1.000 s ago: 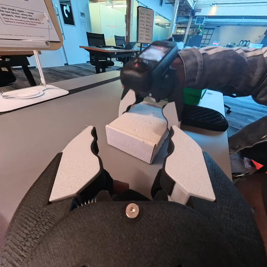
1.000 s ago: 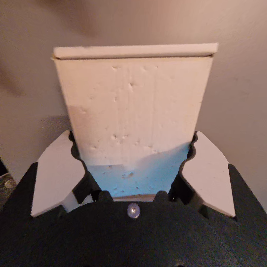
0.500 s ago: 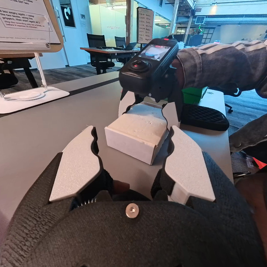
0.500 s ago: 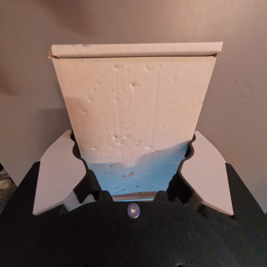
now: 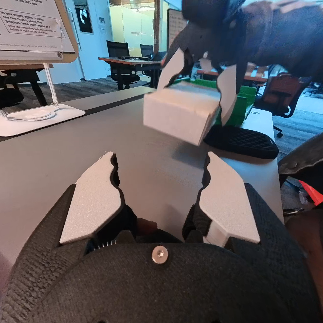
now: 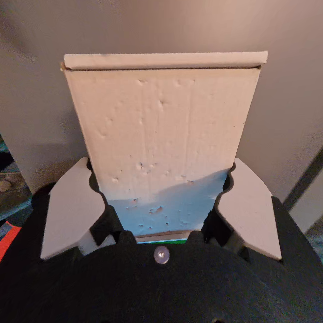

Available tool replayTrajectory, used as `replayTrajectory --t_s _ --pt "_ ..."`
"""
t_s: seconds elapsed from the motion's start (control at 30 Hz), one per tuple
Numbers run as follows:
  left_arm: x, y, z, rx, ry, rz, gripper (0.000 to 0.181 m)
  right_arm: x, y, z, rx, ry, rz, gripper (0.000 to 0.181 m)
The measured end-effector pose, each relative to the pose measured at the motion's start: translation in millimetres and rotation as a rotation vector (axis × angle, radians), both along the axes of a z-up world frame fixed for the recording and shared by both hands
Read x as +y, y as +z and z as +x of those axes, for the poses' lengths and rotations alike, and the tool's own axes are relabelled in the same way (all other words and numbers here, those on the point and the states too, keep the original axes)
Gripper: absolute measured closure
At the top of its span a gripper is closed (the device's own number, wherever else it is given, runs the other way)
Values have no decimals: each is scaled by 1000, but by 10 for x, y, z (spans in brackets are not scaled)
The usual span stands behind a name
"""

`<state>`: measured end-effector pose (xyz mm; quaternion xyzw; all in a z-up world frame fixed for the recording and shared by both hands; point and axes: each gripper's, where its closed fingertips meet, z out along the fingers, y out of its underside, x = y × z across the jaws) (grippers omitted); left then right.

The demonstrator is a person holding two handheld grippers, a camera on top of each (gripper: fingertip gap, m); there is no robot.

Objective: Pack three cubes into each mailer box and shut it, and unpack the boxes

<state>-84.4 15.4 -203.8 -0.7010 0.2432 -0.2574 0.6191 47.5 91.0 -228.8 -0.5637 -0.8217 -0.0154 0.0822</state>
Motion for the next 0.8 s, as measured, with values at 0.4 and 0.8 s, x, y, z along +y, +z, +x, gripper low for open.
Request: replayTrajectory --t_s 0.4,0.8 --pt "5 -3 -6 -10 -1 -8 88 944 684 2064 -56 -292 232 41" --pt "1 -26 17 -17 -29 -33 88 1365 52 2936 -61 -336 123 41"
